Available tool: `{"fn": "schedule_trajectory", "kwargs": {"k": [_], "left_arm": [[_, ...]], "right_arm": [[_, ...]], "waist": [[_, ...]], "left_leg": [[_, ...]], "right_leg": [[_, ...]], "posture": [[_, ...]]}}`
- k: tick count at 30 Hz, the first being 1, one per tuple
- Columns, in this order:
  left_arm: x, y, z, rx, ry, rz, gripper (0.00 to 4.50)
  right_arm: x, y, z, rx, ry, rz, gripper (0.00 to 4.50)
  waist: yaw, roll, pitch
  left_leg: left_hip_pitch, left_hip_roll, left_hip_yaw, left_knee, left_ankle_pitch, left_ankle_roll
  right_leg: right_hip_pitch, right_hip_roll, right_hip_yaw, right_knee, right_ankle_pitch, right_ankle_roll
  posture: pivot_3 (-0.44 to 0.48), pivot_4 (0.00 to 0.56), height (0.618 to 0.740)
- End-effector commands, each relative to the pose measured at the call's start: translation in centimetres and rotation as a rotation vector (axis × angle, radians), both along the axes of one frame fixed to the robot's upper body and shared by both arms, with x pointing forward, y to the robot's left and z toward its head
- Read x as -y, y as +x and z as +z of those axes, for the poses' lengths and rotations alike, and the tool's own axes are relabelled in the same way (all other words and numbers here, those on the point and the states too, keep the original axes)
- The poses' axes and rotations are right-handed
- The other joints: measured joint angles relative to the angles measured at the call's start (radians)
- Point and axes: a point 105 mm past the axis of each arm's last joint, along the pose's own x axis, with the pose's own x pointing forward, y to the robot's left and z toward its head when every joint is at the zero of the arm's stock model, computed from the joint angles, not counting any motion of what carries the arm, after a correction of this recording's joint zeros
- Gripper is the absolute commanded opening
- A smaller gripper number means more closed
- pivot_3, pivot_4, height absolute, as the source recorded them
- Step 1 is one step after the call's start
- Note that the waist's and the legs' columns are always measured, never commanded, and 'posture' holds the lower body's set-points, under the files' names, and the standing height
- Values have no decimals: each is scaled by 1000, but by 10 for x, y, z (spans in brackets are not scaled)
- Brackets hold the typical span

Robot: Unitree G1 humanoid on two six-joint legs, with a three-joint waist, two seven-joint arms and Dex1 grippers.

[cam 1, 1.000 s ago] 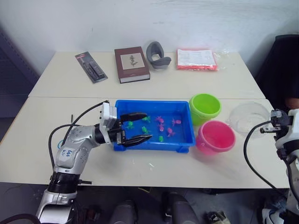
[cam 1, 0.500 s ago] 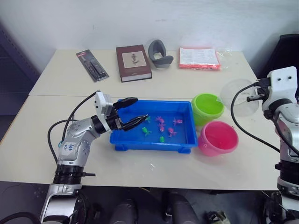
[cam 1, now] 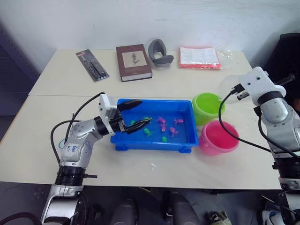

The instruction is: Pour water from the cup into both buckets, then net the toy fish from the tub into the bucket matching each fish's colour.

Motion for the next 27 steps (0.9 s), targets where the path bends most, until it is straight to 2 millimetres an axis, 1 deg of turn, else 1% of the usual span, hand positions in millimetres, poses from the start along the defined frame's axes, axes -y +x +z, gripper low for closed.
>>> {"fn": "schedule_trajectory", "kwargs": {"k": [1,7,15,27], "left_arm": [[4,-4,11,60,-2,-19,4500],[6,-3,11,62,-1,-27,4500],[8,-4,10,67,0,-37,4500],[9,-4,11,71,5,-47,4500]], "right_arm": [[-4,-4,13,78,-110,4,10],[-8,0,5,104,-194,6,10],[-18,0,5,161,-252,42,10],[-25,-5,3,204,-319,74,10]], "waist": [[0,0,0],[-1,0,0],[-2,0,0],[-2,0,0]], "left_leg": [[0,0,0,0,0,0],[0,0,1,0,0,0],[0,0,1,0,0,0],[0,0,1,1,0,0]], "right_leg": [[0,0,0,1,0,0],[0,0,0,3,0,0],[0,0,1,4,0,0],[0,0,1,4,0,0]], "posture": [[0,150,740],[0,150,740],[0,150,740],[0,150,740]]}}
